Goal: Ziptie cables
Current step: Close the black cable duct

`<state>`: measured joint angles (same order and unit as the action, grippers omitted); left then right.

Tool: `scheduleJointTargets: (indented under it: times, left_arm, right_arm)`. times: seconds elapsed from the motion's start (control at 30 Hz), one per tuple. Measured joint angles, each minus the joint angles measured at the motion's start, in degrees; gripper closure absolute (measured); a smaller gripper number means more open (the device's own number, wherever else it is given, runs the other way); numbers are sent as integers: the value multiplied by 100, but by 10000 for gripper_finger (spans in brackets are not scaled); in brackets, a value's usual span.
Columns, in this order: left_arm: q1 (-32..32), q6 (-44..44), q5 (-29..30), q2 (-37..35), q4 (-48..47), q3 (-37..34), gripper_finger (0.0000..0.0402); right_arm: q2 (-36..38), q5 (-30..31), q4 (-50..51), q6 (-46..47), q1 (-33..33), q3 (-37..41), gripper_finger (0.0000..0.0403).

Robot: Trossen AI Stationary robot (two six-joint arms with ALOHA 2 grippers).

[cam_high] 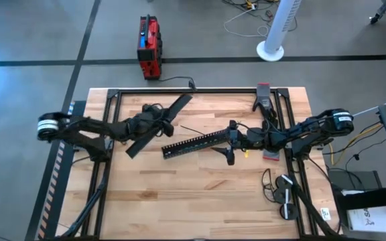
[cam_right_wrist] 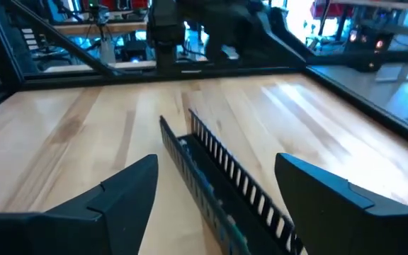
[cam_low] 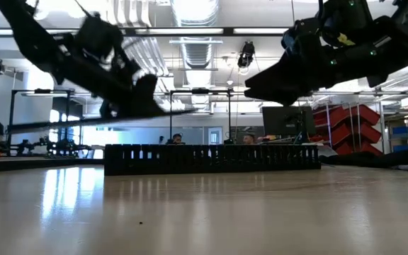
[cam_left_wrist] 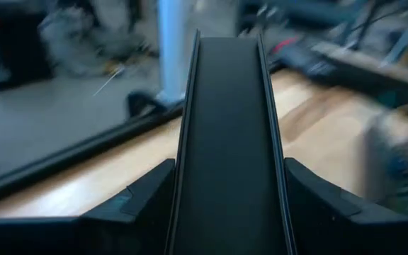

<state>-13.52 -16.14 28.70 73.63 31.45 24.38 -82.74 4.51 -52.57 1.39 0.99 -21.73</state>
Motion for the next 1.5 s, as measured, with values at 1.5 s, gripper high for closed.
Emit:
scheduleJointTargets:
  times: [1.5]
  left_arm:
    - [2389,2474,-1774,1785,3394,2695,197]
  right_arm:
    - [-62,-1398,-2488,-506,-454,-1743,64]
